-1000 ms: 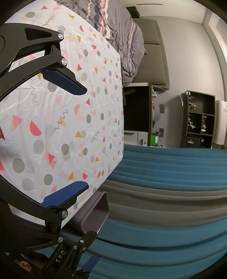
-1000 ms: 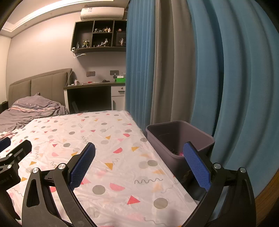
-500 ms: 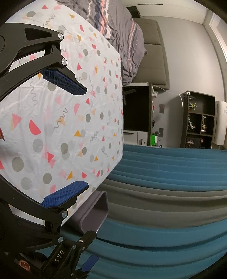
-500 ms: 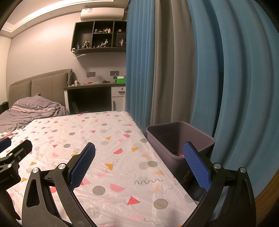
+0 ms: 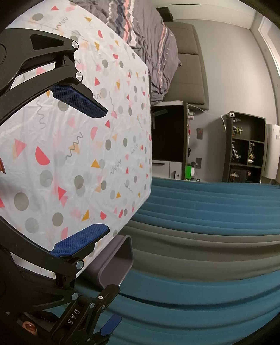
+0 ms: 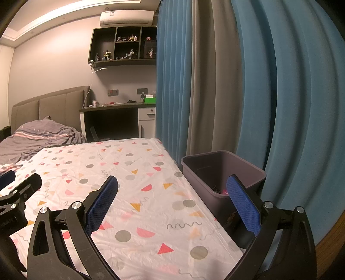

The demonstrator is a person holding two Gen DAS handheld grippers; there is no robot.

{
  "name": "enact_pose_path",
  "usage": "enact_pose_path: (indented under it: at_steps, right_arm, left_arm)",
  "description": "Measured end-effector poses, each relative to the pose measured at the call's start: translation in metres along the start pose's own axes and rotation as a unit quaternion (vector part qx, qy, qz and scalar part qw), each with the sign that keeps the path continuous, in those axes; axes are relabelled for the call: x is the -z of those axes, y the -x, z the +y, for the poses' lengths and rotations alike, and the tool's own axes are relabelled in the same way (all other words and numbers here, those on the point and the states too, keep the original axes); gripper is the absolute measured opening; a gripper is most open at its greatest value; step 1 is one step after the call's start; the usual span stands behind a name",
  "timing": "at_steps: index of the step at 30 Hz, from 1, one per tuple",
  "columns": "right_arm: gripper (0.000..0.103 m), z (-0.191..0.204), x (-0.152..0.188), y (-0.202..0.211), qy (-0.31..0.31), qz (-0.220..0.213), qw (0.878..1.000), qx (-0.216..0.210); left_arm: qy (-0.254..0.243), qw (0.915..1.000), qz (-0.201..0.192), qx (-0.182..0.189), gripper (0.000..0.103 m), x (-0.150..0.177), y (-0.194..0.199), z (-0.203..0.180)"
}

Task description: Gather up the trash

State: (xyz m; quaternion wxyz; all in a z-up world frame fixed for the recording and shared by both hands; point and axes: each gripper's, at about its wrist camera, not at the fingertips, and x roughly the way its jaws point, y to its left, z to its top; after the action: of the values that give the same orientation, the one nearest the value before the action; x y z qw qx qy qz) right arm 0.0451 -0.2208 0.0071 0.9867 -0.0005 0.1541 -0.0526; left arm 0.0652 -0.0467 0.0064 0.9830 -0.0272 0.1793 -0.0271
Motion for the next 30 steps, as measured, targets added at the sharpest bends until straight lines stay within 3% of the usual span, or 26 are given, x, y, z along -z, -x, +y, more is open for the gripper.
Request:
enact_pose_path:
  at_steps: [30]
  right_arm:
    - [0.097,0.0017,-0.0019,-0.0004,-0.001,-0.001,1.0,0.0]
  left_arm:
    - [-0.001,1.0,0.001,0.002,0.097,-0.0003,-0.003,-0.0068]
